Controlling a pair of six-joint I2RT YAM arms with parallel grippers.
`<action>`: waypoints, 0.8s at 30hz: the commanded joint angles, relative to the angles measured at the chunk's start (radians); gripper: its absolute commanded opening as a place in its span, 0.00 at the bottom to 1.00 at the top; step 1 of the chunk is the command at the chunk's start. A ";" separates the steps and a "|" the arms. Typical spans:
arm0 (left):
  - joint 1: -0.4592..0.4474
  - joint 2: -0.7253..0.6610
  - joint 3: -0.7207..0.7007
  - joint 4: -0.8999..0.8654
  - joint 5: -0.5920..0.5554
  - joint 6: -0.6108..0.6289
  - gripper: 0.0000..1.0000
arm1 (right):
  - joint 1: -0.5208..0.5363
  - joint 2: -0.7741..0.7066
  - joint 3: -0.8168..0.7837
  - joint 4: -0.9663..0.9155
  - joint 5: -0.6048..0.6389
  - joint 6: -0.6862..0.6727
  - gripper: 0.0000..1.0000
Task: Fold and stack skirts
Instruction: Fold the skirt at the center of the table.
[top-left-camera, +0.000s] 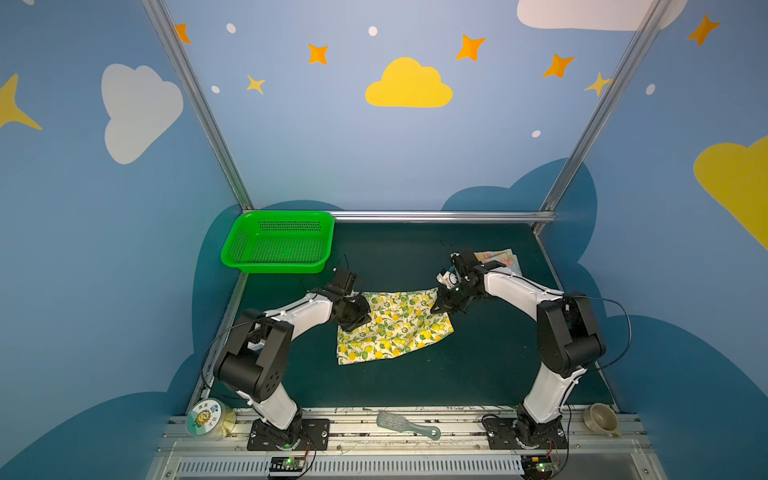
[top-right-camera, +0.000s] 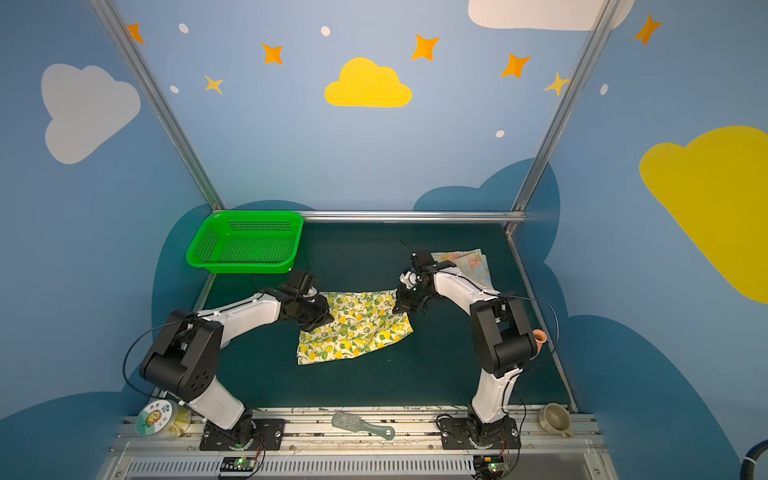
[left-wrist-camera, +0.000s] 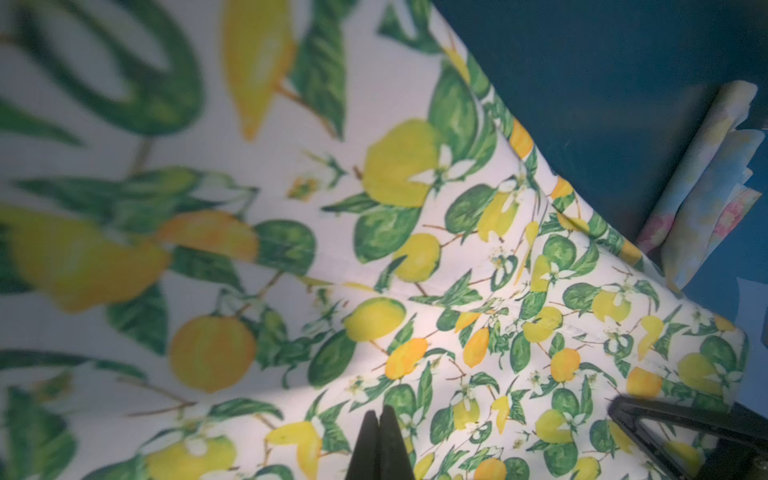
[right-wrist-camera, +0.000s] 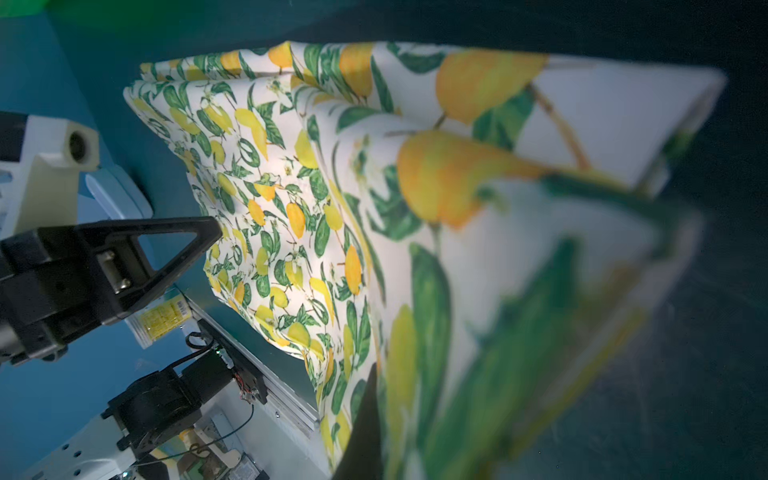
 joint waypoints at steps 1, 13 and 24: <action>0.004 -0.066 -0.066 0.057 0.000 -0.029 0.04 | 0.011 0.014 0.080 -0.203 0.118 -0.070 0.00; -0.059 -0.133 -0.263 0.212 -0.007 -0.104 0.04 | 0.090 0.085 0.265 -0.392 0.318 -0.083 0.00; -0.094 -0.071 -0.380 0.379 -0.048 -0.176 0.04 | 0.208 0.159 0.405 -0.510 0.470 -0.021 0.00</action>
